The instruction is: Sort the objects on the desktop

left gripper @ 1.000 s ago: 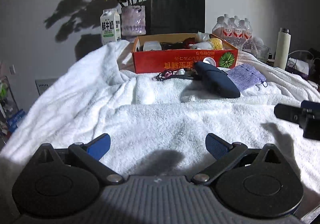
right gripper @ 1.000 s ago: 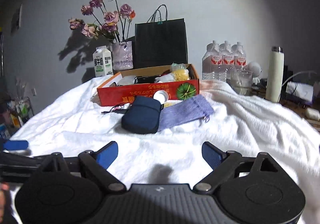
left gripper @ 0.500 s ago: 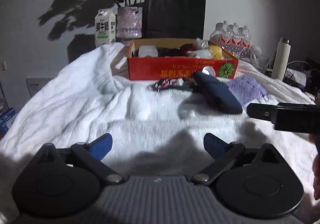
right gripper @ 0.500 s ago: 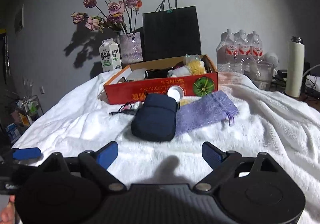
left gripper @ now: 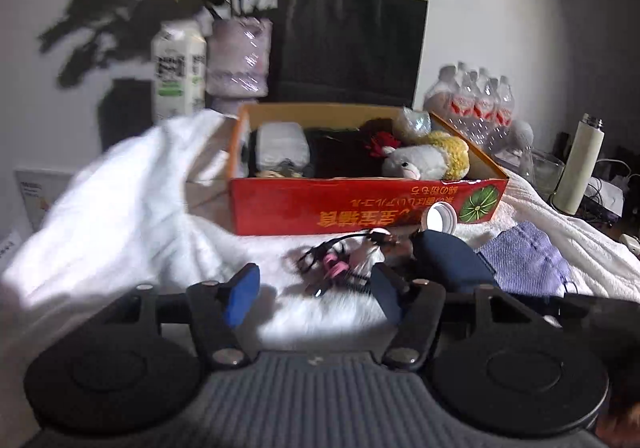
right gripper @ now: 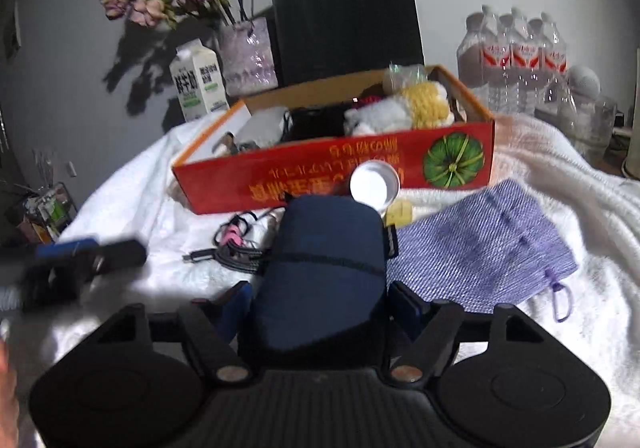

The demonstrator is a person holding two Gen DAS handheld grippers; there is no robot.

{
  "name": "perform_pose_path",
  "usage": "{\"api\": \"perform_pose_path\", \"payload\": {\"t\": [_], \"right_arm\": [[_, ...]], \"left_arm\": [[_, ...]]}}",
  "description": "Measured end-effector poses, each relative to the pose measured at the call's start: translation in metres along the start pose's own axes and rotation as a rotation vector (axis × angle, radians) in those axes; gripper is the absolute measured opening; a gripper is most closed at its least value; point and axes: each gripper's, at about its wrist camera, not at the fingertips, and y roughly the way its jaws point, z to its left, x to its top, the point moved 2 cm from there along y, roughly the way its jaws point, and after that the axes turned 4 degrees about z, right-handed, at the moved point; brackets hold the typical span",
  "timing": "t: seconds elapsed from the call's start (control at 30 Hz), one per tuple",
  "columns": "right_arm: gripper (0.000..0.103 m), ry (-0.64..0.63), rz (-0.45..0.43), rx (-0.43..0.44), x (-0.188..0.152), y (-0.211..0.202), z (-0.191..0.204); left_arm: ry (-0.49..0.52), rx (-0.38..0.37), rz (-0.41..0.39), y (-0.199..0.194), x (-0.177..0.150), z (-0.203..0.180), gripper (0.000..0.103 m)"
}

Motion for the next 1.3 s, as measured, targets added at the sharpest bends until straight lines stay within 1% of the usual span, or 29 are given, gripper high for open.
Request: {"api": "perform_pose_path", "payload": {"t": [0.03,0.07,0.13,0.23,0.3,0.33,0.4,0.43,0.5,0.57,0.63,0.67,0.7,0.77,0.8,0.83,0.87,0.9,0.93,0.97,1.0,1.03,1.07,1.1,1.13,1.17,1.2,1.27,1.3], "right_arm": [[0.071,0.004,-0.008,0.002,-0.001,-0.001,-0.001],[0.070,0.010,-0.013,0.009,-0.001,-0.004,-0.002],[0.065,0.020,-0.028,0.009,-0.001,-0.010,-0.006],[0.063,0.029,-0.052,-0.020,-0.002,-0.022,-0.013],[0.063,0.052,-0.058,-0.019,-0.002,-0.027,-0.021],[0.062,0.067,-0.058,-0.016,-0.003,-0.029,-0.025],[0.062,0.082,-0.067,-0.016,-0.003,-0.033,-0.031],[0.062,0.081,-0.069,-0.021,-0.004,-0.035,-0.032],[0.063,0.081,-0.076,-0.024,-0.006,-0.038,-0.033],[0.063,0.078,-0.075,-0.021,-0.007,-0.041,-0.034],[0.063,0.077,-0.083,-0.020,-0.009,-0.044,-0.033],[0.063,0.076,-0.088,-0.020,-0.010,-0.047,-0.033],[0.063,0.074,-0.096,-0.021,-0.011,-0.050,-0.033],[0.063,0.057,-0.124,-0.037,-0.012,-0.059,-0.030],[0.063,0.025,-0.145,-0.066,-0.012,-0.065,-0.026],[0.063,-0.011,-0.161,-0.092,-0.013,-0.070,-0.022],[0.063,-0.030,-0.168,-0.104,-0.014,-0.074,-0.019],[0.063,-0.027,-0.170,-0.099,-0.014,-0.077,-0.018],[0.063,-0.030,-0.176,-0.096,-0.015,-0.080,-0.017],[0.063,-0.049,-0.185,-0.102,-0.017,-0.083,-0.014],[0.063,-0.064,-0.188,-0.109,-0.019,-0.086,-0.011],[0.063,-0.063,-0.184,-0.106,-0.021,-0.088,-0.010],[0.063,-0.054,-0.176,-0.089,-0.023,-0.090,-0.011],[0.063,-0.042,-0.166,-0.068,-0.025,-0.091,-0.012],[0.063,-0.027,-0.153,-0.058,-0.027,-0.092,-0.013],[0.063,-0.023,-0.141,-0.062,-0.029,-0.091,-0.013],[0.063,-0.037,-0.128,-0.073,-0.031,-0.091,-0.011],[0.063,-0.050,-0.113,-0.099,-0.036,-0.091,-0.011],[0.064,-0.053,-0.086,-0.119,-0.036,-0.088,-0.012]], "left_arm": [[-0.004,-0.005,0.023,0.011,0.005,0.000,0.054],[-0.002,-0.008,0.046,0.022,0.010,0.000,0.054],[0.002,-0.006,0.084,0.042,0.015,-0.002,0.049],[0.011,-0.023,0.137,0.066,0.018,-0.006,0.049],[-0.026,-0.032,0.177,0.082,0.018,-0.004,0.049],[-0.050,-0.046,0.196,0.088,0.018,-0.002,0.045],[-0.082,-0.089,0.207,0.095,0.015,0.000,0.033],[-0.093,-0.074,0.200,0.095,0.015,0.001,0.026],[-0.113,-0.065,0.178,0.087,0.017,0.002,0.018],[-0.104,-0.078,0.128,0.070,0.020,-0.001,0.017],[-0.063,-0.062,0.076,0.050,0.023,-0.006,0.015],[-0.043,-0.056,0.045,0.038,0.024,-0.009,0.015],[-0.030,-0.055,0.012,0.025,0.025,-0.011,0.012],[-0.004,-0.035,-0.060,-0.004,0.026,-0.016,0.011],[0.049,-0.028,-0.137,-0.020,0.023,-0.022,0.011],[0.113,-0.011,-0.185,-0.026,0.019,-0.029,0.011],[0.145,0.024,-0.177,-0.026,0.016,-0.032,0.011],[0.132,0.058,-0.160,-0.028,0.014,-0.033,0.011],[0.130,0.059,-0.190,-0.034,0.011,-0.035,0.011],[0.174,0.075,-0.219,-0.038,0.007,-0.040,0.011],[0.205,0.123,-0.216,-0.041,0.004,-0.045,0.011],[0.203,0.122,-0.227,-0.050,0.002,-0.049,0.011],[0.232,0.079,-0.273,-0.060,-0.002,-0.053,0.011],[0.293,0.101,-0.295,-0.060,-0.007,-0.059,0.010],[0.298,0.138,-0.261,-0.057,-0.009,-0.061,0.010],[0.241,0.075,-0.233,-0.060,-0.009,-0.057,0.009],[0.224,0.016,-0.217,-0.064,-0.010,-0.057,0.009],[0.200,-0.005,-0.207,-0.069,-0.012,-0.056,0.008],[0.162,-0.021,-0.193,-0.069,-0.012,-0.052,0.000]]}}
